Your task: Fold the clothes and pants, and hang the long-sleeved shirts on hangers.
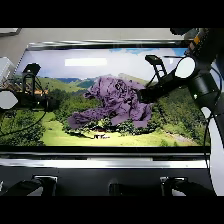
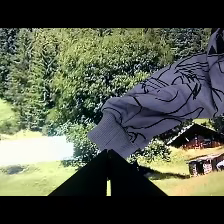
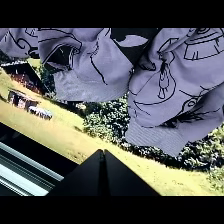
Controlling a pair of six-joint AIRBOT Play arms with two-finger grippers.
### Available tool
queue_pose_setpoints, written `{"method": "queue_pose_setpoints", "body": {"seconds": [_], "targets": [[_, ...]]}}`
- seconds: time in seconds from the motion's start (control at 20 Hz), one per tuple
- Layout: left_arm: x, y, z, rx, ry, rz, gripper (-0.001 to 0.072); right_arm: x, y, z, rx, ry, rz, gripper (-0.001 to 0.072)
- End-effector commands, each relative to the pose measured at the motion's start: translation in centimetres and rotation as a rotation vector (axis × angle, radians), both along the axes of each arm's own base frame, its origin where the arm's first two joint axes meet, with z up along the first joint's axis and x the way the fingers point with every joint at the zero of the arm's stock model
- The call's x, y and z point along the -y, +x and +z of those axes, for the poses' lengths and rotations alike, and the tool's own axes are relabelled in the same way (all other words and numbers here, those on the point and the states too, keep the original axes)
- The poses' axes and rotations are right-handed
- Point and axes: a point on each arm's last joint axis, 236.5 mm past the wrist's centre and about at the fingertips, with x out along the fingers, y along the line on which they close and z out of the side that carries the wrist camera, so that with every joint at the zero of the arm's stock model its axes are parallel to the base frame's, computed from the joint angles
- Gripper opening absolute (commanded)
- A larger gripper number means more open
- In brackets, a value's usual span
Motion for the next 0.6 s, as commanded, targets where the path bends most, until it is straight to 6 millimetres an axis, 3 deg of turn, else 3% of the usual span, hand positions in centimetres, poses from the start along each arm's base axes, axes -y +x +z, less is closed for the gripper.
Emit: {"method": "queue_pose_setpoints", "body": {"seconds": [0.0, 0.45, 0.55], "targets": [[0.0, 0.0, 0.0, 0.0, 0.0, 0.001, 0.0028, 0.0, 0.0, 0.0, -0.001, 0.0, 0.001, 0.0044], [-0.1, 0.8, 0.2, 0.031, -0.001, 0.012, 0.0029, 0.0, 0.0, 0.0, -0.001, 0.001, 0.0, 0.0044], [-0.1, 0.9, 0.2, 0.024, -0.024, 0.052, 0.0139, -0.1, 0.0, 0.0, 0.001, 0.001, 0.0, 0.0045]]}}
